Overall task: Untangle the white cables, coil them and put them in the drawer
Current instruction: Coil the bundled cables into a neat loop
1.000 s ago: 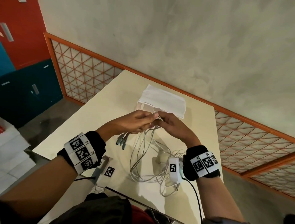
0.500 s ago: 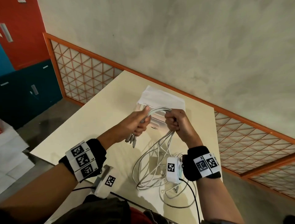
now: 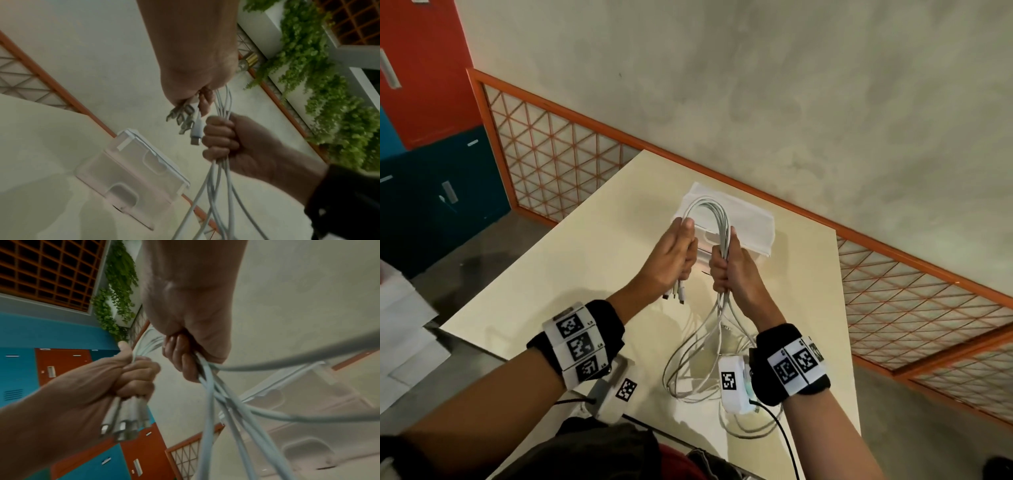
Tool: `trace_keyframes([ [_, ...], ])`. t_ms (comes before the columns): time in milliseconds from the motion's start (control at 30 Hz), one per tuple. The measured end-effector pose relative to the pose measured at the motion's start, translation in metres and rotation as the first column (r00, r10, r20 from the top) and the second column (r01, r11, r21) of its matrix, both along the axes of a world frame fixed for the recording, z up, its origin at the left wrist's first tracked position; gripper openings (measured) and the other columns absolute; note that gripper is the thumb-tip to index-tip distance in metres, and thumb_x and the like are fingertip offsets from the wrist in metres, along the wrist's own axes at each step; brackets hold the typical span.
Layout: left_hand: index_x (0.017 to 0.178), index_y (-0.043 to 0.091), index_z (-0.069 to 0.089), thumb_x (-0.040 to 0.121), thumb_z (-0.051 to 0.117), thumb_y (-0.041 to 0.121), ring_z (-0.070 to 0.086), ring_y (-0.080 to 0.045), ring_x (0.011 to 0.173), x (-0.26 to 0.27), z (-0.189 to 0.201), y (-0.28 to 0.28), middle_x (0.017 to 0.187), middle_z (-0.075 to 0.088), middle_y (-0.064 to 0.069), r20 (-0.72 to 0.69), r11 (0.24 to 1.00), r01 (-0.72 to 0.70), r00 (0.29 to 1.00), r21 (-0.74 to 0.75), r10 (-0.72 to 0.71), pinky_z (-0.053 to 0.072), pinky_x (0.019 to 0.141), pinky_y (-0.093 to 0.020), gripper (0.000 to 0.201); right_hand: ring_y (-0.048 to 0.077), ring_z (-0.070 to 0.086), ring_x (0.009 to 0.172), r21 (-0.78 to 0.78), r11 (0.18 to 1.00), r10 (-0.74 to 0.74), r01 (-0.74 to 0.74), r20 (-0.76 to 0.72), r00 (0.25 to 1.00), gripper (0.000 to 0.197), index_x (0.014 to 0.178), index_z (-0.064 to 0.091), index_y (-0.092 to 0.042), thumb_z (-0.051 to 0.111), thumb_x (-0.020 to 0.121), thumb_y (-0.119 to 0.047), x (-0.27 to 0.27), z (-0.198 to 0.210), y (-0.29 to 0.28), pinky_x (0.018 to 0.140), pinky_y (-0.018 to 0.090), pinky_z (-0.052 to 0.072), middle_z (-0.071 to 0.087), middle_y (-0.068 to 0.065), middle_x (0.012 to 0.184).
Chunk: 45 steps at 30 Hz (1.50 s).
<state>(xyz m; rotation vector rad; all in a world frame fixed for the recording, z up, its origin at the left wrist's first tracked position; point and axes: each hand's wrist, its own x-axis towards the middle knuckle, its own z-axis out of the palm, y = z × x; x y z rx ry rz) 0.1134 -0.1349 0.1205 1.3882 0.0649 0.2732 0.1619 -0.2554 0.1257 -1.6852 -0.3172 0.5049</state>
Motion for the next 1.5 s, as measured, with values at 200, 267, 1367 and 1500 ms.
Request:
trace_keyframes([
  [200, 0.082, 0.021, 0.053, 0.091, 0.057, 0.03, 0.028, -0.01, 0.033, 0.001, 0.0, -0.004, 0.039, 0.041, 0.008, -0.006, 0.989, -0.099, 0.995, 0.111, 0.1, 0.024, 0.037, -0.022, 0.013, 0.009, 0.023, 0.04, -0.11, 0.993, -0.024, 0.033, 0.075, 0.997, 0.065, 0.056, 0.034, -0.008, 0.015, 0.098, -0.054, -0.01, -0.005, 0.015, 0.042, 0.021, 0.021, 0.026, -0.01, 0.042],
  [267, 0.08, 0.021, 0.058, 0.086, 0.065, 0.029, 0.031, -0.01, 0.031, 0.002, -0.001, -0.003, 0.043, 0.046, 0.007, -0.016, 0.986, -0.135, 0.99, 0.102, 0.137, 0.026, 0.035, -0.02, 0.012, 0.006, 0.025, 0.036, -0.148, 0.988, -0.02, 0.041, 0.138, 0.99, 0.06, 0.054, 0.032, -0.015, 0.013, 0.099, -0.051, -0.012, -0.006, 0.017, 0.043, 0.022, 0.023, 0.028, -0.011, 0.037],
  [1367, 0.073, 0.01, 0.062, 0.092, 0.057, 0.031, 0.032, -0.008, 0.039, 0.005, 0.006, 0.0, 0.047, 0.038, -0.002, -0.157, 0.829, 0.4, 0.916, 0.392, -0.368, 0.028, 0.044, -0.017, 0.029, 0.011, 0.03, 0.055, -0.135, 0.989, 0.0, 0.054, 0.373, 0.928, 0.037, 0.061, 0.035, -0.014, 0.044, 0.096, -0.022, 0.011, 0.042, 0.0, 0.06, 0.028, 0.031, 0.031, 0.0, 0.059],
  [1500, 0.069, 0.009, 0.056, 0.095, 0.049, 0.035, 0.039, -0.015, 0.048, 0.009, 0.001, 0.0, 0.055, 0.049, -0.001, -0.145, 0.827, 0.424, 0.905, 0.369, -0.4, 0.034, 0.052, -0.024, 0.037, 0.013, 0.044, 0.06, -0.182, 0.981, 0.008, 0.066, 0.377, 0.926, 0.048, 0.066, 0.046, -0.013, 0.037, 0.098, -0.047, 0.016, 0.035, -0.004, 0.065, 0.028, 0.037, 0.048, -0.001, 0.061],
])
